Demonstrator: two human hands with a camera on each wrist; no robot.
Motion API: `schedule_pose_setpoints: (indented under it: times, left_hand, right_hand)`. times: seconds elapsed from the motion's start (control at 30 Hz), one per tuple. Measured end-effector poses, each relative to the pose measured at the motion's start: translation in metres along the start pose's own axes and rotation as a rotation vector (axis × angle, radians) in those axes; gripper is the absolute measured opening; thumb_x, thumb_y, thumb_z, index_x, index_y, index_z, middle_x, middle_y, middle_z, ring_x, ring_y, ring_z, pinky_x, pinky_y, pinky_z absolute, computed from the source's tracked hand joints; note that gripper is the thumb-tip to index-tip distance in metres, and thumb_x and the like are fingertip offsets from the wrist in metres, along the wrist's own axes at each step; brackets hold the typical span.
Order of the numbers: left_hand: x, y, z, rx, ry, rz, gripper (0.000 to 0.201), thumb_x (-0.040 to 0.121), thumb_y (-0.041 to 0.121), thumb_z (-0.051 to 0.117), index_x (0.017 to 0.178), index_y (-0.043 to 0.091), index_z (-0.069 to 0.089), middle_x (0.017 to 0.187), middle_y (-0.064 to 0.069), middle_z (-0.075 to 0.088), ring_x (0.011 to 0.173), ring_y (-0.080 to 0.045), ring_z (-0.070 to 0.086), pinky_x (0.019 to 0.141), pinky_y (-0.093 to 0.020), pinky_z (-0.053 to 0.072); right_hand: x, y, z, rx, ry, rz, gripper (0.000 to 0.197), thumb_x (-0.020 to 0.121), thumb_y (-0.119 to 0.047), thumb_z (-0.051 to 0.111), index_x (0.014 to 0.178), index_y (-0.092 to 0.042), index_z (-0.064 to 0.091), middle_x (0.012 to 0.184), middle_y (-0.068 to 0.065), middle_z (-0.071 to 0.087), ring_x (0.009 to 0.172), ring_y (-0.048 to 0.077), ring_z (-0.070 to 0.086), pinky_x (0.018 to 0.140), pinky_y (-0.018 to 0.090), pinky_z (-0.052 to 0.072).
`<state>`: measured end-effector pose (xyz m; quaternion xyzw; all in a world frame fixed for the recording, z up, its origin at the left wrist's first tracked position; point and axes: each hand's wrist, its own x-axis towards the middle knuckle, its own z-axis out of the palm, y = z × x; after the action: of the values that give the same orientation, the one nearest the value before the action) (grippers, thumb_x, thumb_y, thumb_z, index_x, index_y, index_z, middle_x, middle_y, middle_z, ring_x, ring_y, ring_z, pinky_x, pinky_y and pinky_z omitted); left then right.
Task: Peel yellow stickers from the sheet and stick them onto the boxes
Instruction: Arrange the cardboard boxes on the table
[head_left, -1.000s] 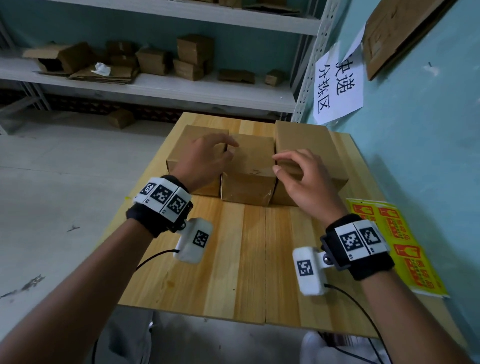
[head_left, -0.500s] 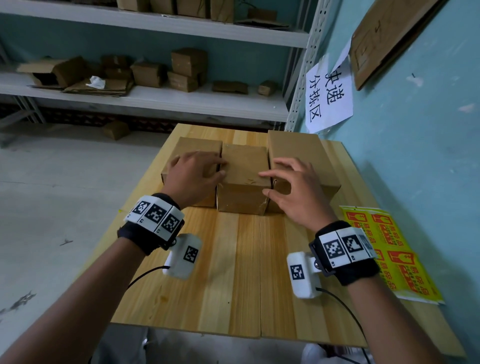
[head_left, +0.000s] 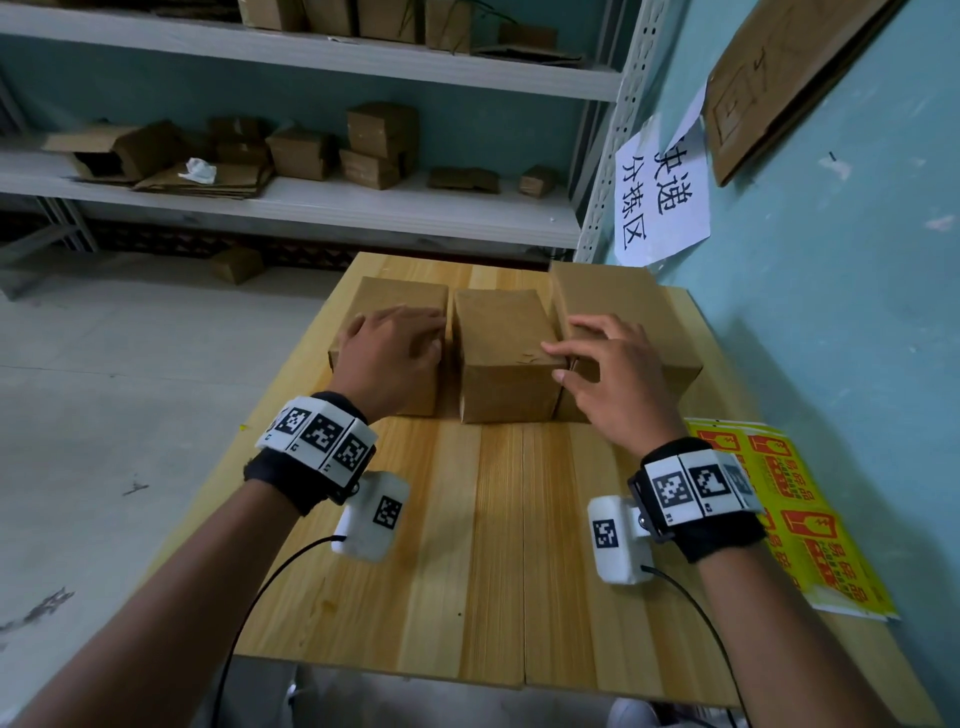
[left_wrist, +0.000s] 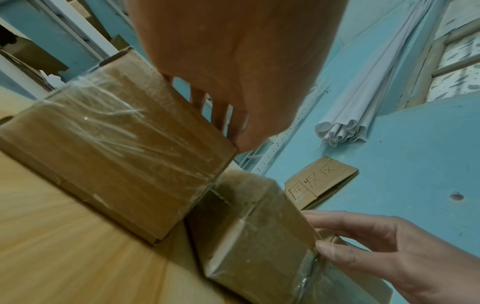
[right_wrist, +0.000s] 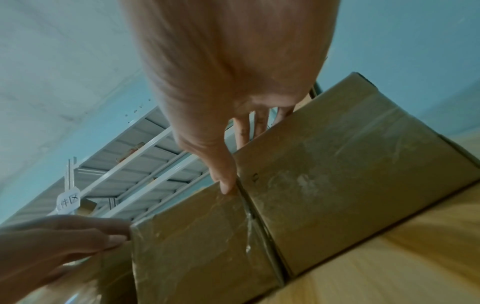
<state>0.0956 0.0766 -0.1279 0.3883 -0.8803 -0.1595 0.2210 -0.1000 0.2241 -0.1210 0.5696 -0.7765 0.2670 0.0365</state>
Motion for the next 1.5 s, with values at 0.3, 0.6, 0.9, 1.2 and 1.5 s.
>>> schedule_pose_setpoints:
  times: [0.3,0.6,0.9,1.2,1.5]
  left_hand:
    - [-0.007,0.000,-0.013,0.070,-0.038,-0.123,0.047,0.097,0.040,0.045,0.140,0.021,0.046,0.156,-0.004,0.029,0.144,-0.029,0.021,0.117,-0.048,0.015]
    - [-0.015,-0.009,-0.028,0.054,-0.033,-0.172,0.042,0.085,0.047,0.065,0.123,0.029,0.056,0.148,-0.003,0.040,0.138,-0.031,0.029,0.112,-0.060,0.023]
    - [-0.026,-0.011,-0.045,0.073,-0.101,-0.159,0.051,0.087,0.053,0.059,0.133,0.031,0.051,0.144,-0.007,0.044,0.130,-0.031,0.039,0.109,-0.057,0.030]
    - [-0.042,-0.005,-0.058,0.061,-0.131,-0.112,0.037,0.084,0.038,0.067,0.119,0.027,0.061,0.128,-0.003,0.051,0.114,-0.023,0.047,0.087,-0.031,0.034]
    - [-0.058,-0.002,-0.068,0.087,-0.209,-0.012,0.049,0.083,0.044,0.069,0.128,0.031,0.056,0.130,0.002,0.050,0.101,-0.010,0.039,0.080,-0.025,0.030]
  right_hand:
    - [0.006,0.001,0.005,-0.044,0.043,0.025,0.032,0.089,-0.023,0.071,0.121,-0.028,0.069,0.136,0.000,0.052,0.127,0.023,0.041,0.108,0.038,0.031]
    - [0.016,-0.006,0.018,-0.103,0.082,0.024,0.028,0.091,-0.025,0.068,0.119,-0.022,0.068,0.135,0.001,0.054,0.127,0.023,0.043,0.105,0.040,0.036]
    - [0.015,-0.011,0.013,-0.116,-0.009,0.022,0.034,0.095,-0.030,0.061,0.129,-0.022,0.061,0.150,-0.001,0.045,0.140,0.020,0.037,0.113,0.039,0.031]
    - [0.012,-0.011,0.011,-0.089,-0.063,0.036,0.041,0.096,-0.029,0.060,0.136,-0.025,0.055,0.155,-0.001,0.037,0.145,0.022,0.029,0.116,0.040,0.026]
    - [0.011,-0.013,0.010,-0.084,-0.072,0.034,0.043,0.097,-0.026,0.059,0.140,-0.023,0.053,0.154,0.002,0.036,0.144,0.022,0.029,0.115,0.038,0.026]
